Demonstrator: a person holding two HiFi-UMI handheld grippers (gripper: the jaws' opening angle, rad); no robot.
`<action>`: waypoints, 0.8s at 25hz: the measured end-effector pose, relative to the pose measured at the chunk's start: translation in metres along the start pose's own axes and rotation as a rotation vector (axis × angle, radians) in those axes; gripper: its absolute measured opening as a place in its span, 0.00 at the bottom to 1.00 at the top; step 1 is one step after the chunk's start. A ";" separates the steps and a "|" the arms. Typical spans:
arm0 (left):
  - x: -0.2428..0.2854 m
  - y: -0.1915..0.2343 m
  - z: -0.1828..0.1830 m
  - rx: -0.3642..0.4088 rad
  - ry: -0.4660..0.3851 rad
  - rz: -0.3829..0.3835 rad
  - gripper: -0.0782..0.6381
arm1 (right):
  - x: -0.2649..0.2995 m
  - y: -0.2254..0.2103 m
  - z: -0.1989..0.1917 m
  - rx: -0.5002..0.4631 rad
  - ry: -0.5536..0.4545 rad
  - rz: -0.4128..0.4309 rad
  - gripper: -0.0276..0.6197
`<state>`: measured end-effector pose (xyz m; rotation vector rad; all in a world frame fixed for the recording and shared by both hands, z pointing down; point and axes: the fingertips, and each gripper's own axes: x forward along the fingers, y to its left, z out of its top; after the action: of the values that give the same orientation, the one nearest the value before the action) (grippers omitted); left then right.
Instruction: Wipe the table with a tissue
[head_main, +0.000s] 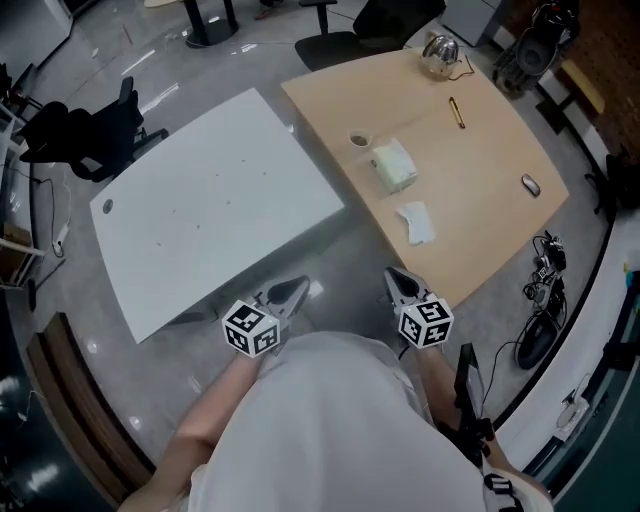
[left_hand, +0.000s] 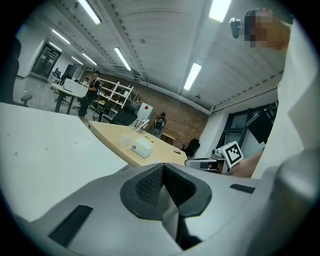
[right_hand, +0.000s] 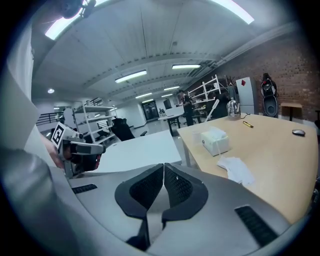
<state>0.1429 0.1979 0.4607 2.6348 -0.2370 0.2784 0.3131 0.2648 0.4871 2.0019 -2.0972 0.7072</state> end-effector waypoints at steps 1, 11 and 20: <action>-0.002 0.006 0.003 0.002 0.000 0.000 0.12 | 0.007 0.001 0.003 -0.008 0.003 -0.007 0.07; -0.001 0.045 0.007 -0.036 0.009 -0.006 0.12 | 0.041 -0.030 0.007 -0.042 0.080 -0.111 0.07; 0.047 0.045 0.023 -0.018 0.067 -0.052 0.12 | 0.058 -0.126 -0.008 -0.002 0.177 -0.268 0.07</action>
<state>0.1820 0.1422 0.4715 2.6048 -0.1474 0.3451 0.4283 0.2169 0.5473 2.0799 -1.6909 0.7972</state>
